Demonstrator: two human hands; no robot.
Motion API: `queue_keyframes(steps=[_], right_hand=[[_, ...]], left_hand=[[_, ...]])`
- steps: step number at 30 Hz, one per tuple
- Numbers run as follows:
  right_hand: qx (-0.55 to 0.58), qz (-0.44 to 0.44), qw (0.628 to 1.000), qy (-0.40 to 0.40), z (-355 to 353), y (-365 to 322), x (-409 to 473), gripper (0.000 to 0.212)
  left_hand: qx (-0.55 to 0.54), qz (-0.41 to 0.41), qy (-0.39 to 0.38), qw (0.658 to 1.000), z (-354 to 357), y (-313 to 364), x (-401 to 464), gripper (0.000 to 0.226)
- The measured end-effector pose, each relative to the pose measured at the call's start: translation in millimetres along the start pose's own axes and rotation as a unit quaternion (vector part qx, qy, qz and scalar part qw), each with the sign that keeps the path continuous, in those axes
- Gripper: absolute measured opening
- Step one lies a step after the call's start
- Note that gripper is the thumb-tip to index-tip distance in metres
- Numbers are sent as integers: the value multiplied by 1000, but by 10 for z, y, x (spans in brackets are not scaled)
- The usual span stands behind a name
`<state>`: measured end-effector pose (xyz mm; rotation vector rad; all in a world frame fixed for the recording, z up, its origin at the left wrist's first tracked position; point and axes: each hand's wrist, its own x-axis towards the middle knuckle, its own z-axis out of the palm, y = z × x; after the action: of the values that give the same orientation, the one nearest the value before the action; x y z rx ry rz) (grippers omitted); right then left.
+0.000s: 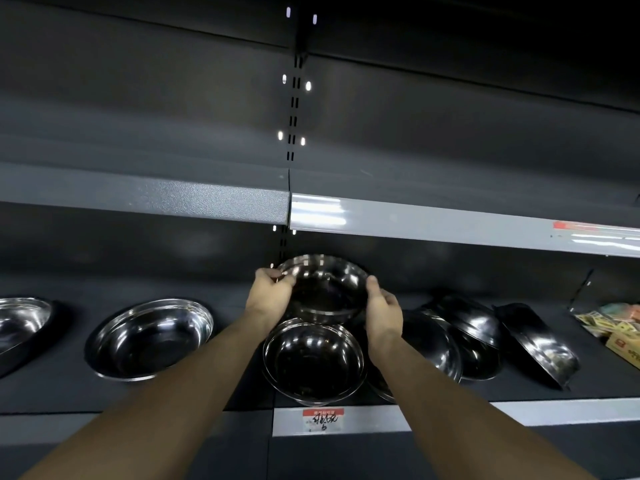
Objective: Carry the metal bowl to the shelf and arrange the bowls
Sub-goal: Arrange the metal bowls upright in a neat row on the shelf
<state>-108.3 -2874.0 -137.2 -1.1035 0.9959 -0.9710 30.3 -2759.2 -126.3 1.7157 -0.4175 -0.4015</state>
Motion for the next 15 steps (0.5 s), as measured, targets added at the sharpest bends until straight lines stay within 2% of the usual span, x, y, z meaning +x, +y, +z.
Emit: queue_keyframes(steps=[5,8,10,12,15], right_hand=[[-53,-9,998,-12,16,-19,-2,36],[-72,-10,997,-8,-13,-21,26,57],[-81,-20,996,-3,-38,-17,41,67],[-85,-23,996,1,-59,-17,60,66],[-96,-24,995,0,-70,-53,67,63]], left_hand=[[76,40,-34,996,-11,23,-97,51],[100,60,-52,992,-95,50,-87,58],[155,69,-52,984,-190,82,-56,56],[244,85,-33,965,-322,109,-9,56],[383,109,-11,917,-553,132,23,58]])
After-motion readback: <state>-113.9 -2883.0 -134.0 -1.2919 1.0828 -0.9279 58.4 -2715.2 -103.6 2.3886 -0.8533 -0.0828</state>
